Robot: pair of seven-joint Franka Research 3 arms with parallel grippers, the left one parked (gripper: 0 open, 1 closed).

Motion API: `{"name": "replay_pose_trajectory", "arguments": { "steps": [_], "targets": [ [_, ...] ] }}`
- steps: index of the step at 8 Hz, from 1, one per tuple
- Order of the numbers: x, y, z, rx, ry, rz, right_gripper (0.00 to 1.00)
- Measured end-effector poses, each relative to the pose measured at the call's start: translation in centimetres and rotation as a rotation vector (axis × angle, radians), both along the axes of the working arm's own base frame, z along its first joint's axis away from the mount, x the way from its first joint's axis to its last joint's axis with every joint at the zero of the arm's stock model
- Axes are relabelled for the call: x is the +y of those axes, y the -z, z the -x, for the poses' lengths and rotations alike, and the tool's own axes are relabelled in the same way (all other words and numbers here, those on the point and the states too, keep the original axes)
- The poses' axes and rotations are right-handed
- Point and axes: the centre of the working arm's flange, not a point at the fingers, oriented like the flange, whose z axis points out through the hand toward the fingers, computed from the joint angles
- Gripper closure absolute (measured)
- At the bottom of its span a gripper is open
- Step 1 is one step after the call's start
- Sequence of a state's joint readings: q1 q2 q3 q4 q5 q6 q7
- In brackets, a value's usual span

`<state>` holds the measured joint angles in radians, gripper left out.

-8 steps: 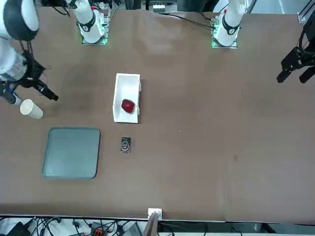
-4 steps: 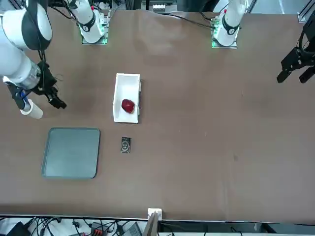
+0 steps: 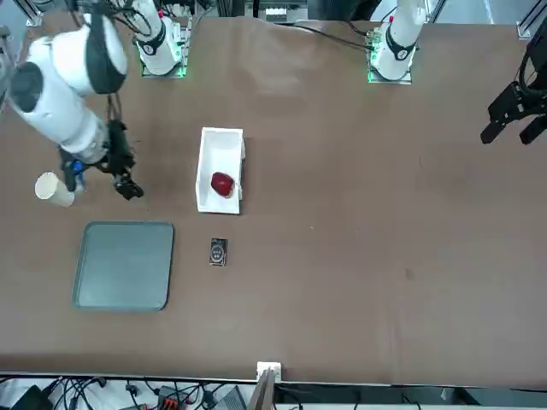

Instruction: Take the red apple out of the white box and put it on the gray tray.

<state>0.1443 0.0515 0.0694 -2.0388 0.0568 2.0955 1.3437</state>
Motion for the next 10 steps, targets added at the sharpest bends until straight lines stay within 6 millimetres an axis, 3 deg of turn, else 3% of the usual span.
{"name": "replay_pose_trajectory", "arguments": {
  "steps": [6,10],
  "targets": [
    [12.0,6.6,3.5,0.028,0.358,0.003,0.00],
    [15.1,9.6,4.3,0.032,0.414,0.001,0.00]
  ]
}}
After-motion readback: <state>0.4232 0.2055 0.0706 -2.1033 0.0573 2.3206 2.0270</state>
